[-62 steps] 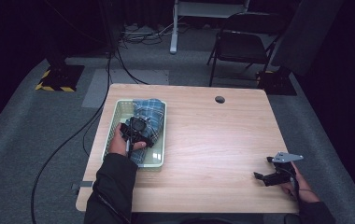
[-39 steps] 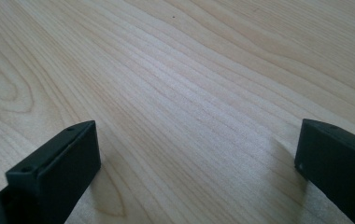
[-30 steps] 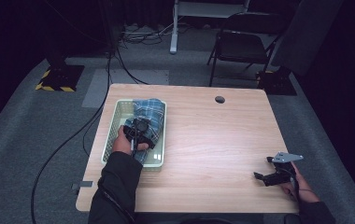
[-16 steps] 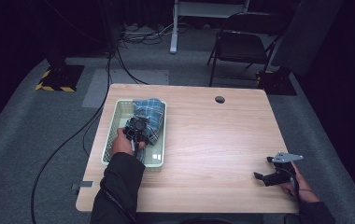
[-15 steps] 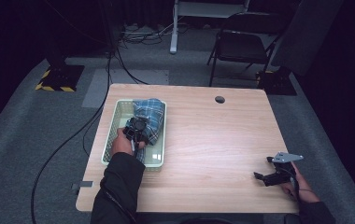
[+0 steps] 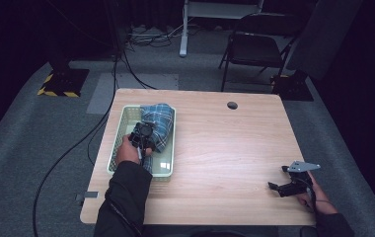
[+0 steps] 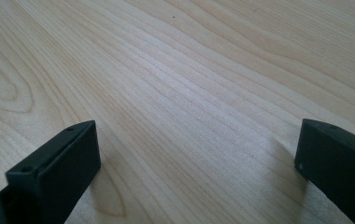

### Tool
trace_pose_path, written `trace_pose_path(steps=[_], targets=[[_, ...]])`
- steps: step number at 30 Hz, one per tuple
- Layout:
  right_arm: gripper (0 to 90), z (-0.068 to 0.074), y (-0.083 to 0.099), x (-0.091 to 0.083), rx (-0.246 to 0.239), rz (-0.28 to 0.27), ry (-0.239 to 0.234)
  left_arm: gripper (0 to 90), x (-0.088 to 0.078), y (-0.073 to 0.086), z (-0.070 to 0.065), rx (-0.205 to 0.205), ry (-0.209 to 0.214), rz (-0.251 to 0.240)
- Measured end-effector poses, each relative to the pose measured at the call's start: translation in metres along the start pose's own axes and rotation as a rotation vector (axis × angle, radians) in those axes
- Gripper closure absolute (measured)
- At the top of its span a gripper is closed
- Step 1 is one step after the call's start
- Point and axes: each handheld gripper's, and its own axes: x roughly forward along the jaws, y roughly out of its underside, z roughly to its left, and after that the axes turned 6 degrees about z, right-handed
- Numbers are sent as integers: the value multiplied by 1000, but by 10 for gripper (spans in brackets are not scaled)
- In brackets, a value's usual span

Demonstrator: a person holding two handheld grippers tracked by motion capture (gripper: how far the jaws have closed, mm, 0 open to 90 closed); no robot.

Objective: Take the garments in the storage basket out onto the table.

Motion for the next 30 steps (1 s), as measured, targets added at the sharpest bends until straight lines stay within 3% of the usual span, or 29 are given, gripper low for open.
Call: trace_pose_path(steps=[11,24,30], targets=[[1,0,0,0,0,0,0,483,-31,1,3,-3,2,-71],[1,0,0,0,0,0,0,484,-48,5,2,-23,16,-119],[1,0,0,0,0,0,0,483,-59,6,1,-27,45,-155]])
